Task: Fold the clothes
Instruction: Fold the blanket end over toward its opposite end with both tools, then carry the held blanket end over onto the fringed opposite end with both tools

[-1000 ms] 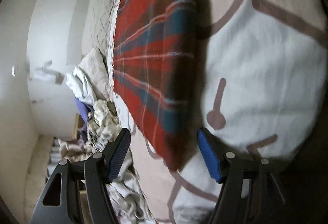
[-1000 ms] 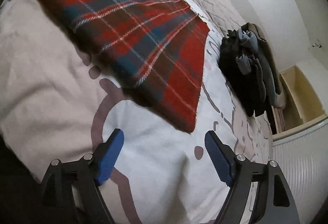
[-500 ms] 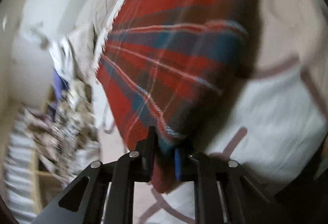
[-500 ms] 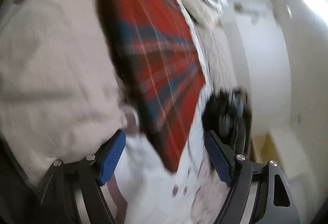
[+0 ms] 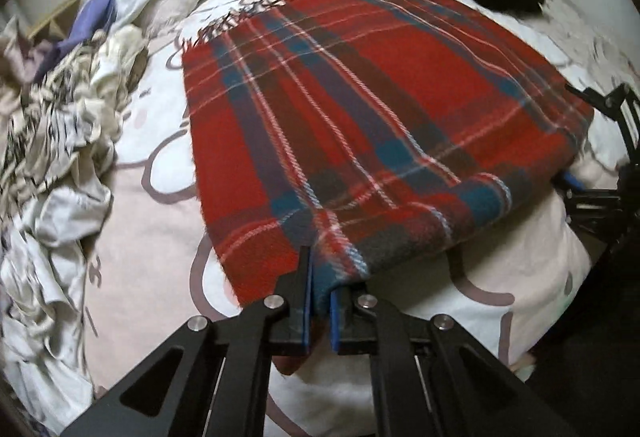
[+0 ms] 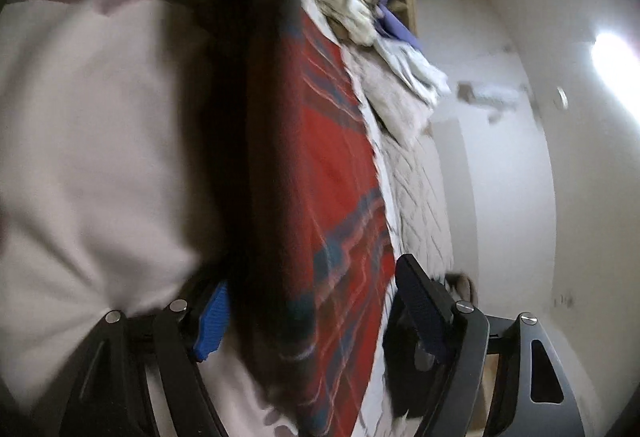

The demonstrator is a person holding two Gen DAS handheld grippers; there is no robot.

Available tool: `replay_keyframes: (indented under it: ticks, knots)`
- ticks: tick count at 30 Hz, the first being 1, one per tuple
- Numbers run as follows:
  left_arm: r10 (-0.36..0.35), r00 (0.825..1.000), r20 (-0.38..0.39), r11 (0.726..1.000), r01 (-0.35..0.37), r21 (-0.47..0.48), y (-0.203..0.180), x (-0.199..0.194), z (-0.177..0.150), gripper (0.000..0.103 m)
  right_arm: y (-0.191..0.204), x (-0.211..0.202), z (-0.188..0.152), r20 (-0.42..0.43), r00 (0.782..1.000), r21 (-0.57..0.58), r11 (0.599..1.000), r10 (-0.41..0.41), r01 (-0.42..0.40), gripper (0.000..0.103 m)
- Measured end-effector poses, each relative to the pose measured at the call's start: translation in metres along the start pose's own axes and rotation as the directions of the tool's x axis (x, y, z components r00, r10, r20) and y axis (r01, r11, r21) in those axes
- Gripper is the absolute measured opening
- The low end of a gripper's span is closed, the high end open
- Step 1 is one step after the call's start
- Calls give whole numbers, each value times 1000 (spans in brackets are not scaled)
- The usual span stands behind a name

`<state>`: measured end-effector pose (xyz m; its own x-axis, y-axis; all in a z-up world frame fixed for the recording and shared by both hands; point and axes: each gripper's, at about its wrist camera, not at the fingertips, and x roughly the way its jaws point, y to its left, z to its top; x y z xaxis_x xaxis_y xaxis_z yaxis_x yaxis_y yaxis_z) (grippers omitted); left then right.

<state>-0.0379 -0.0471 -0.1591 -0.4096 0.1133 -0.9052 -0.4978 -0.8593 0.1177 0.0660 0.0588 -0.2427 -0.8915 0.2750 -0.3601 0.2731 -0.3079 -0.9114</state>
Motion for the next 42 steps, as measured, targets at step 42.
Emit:
replay_keyframes:
  ticks: [42]
  knots:
    - [526, 697, 487, 177, -650, 739, -58, 47, -131, 36, 0, 35, -123, -114, 993, -205, 978, 28, -51, 20]
